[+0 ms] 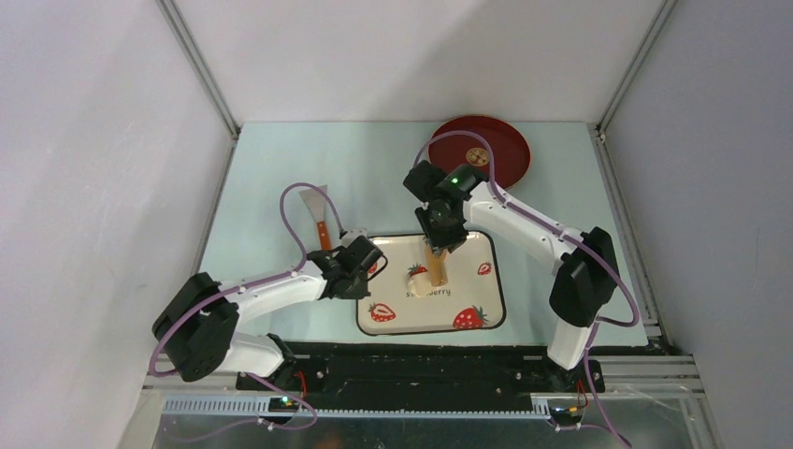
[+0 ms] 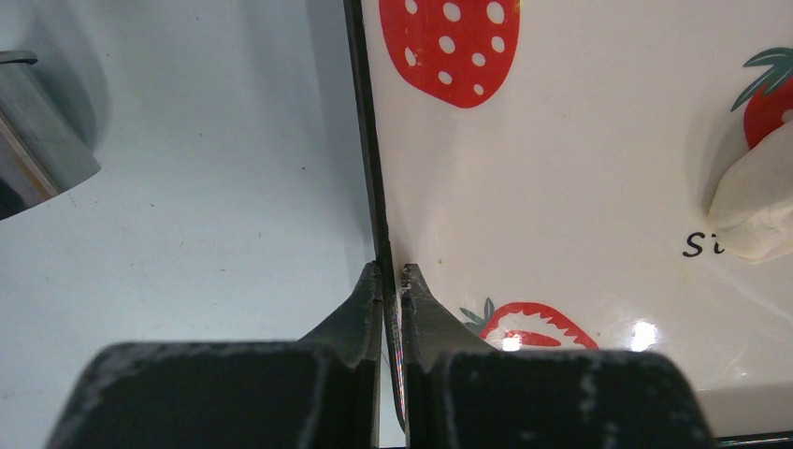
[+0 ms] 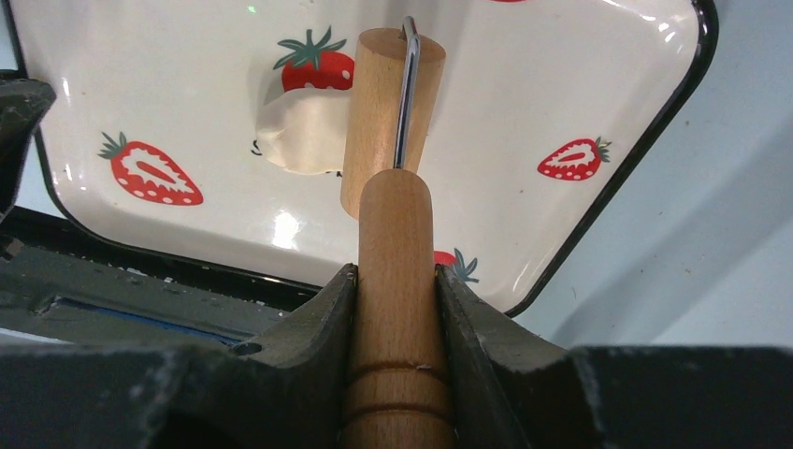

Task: Roll out the dumpling wrappers from the dough

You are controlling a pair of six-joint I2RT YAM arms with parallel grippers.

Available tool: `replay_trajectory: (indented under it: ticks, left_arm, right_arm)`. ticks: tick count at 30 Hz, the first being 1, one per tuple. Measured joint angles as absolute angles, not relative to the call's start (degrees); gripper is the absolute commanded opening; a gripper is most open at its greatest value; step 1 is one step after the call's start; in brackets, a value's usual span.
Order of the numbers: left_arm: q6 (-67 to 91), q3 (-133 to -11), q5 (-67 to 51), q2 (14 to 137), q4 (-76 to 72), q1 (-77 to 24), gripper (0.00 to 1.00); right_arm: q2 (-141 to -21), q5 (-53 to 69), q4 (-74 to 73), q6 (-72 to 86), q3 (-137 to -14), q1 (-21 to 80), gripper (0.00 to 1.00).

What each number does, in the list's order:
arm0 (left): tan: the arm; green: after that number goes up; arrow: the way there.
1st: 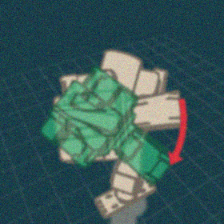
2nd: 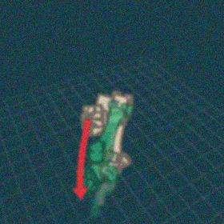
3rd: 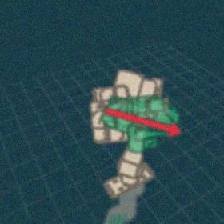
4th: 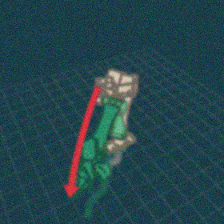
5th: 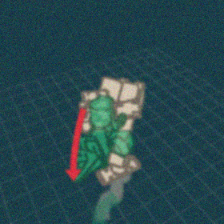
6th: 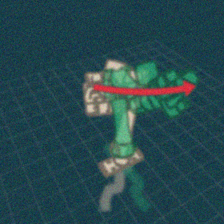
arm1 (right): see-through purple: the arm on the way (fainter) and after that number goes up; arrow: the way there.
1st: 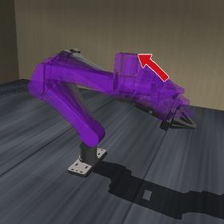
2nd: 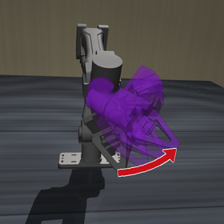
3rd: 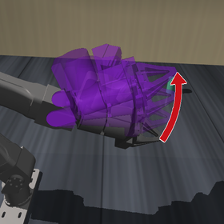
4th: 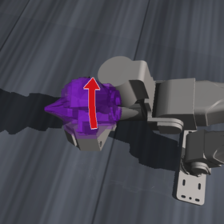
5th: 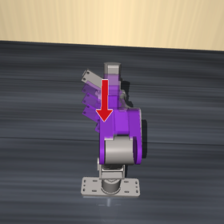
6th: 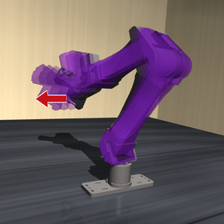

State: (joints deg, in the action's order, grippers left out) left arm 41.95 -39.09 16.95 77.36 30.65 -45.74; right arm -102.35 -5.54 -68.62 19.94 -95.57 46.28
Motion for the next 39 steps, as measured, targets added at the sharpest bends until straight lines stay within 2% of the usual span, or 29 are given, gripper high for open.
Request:
replay_trajectory:
  ticks: [28, 39]
  left_arm:
    - [42.0, -39.1, 17.0, 77.4, 30.7, -45.8, 0.02]
    - [42.0, -39.1, 17.1, 77.4, 30.6, -45.8, 0.02]
  right_arm:
    - [-101.9, -7.0, -66.2, 19.8, -90.0, 45.7, 0.0]
    - [-101.9, -6.9, -69.1, 20.0, -96.5, 46.8, 0.0]
